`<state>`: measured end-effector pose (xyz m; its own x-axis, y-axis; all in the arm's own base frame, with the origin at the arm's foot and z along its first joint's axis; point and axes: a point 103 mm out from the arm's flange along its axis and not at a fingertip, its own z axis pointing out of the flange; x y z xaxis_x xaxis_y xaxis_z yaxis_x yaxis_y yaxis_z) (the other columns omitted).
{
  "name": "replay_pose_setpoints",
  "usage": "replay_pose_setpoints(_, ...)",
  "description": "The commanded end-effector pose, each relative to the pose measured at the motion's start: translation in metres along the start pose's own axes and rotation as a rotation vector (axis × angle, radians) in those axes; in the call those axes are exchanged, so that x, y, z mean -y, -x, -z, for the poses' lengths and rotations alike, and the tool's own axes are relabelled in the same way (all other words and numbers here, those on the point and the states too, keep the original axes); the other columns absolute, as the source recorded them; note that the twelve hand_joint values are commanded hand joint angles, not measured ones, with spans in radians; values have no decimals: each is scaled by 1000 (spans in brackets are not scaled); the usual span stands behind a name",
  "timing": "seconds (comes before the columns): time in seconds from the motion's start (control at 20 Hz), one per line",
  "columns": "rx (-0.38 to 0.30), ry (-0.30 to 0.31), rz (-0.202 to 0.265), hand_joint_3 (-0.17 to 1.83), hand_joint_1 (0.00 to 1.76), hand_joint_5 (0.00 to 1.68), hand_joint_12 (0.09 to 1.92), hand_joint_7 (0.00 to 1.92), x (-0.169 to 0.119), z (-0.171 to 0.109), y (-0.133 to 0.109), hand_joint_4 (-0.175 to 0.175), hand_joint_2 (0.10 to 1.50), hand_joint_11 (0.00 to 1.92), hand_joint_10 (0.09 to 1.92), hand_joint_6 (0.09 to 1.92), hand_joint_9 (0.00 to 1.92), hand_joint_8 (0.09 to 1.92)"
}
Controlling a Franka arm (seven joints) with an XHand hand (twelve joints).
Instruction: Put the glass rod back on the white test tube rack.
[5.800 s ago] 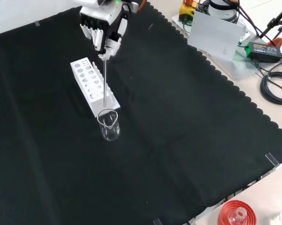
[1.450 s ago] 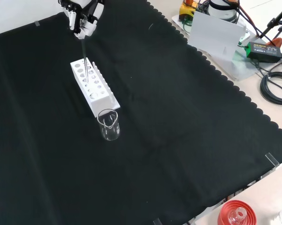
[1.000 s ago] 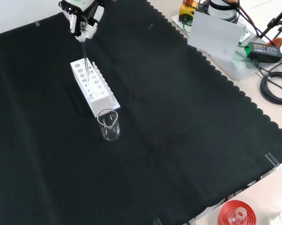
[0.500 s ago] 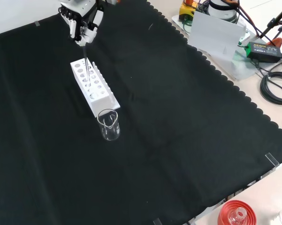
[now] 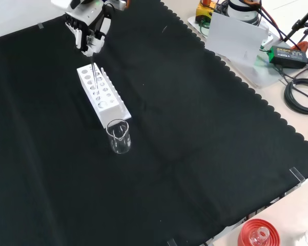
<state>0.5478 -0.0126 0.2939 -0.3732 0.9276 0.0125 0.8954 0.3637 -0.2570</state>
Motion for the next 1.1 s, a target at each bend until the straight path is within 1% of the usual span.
replay_pose_setpoints(0.05, -13, 8, 16, -175, 1170, 994, 781, 1569, -6, -4, 2, -175, 1196, 1670, 349, 1026, 1773, 596)
replay_pose_setpoints(0.35, -14, -1, 17, -175, 1169, 994, 781, 1569, -10, -7, 5, -175, 1196, 1670, 349, 1026, 1772, 596)
replay_pose_setpoints(0.55, -12, -12, 17, -175, 1169, 993, 781, 1569, -18, -16, 10, -175, 1196, 1671, 349, 1027, 1772, 596)
replay_pose_setpoints(0.7, -11, -19, 16, -175, 1169, 993, 781, 1569, -18, -18, 11, -175, 1197, 1671, 349, 1027, 1771, 595)
replay_pose_setpoints(1.1, -17, -43, 20, -175, 1169, 992, 780, 1570, -20, -35, 12, -175, 1197, 1672, 348, 1029, 1771, 595)
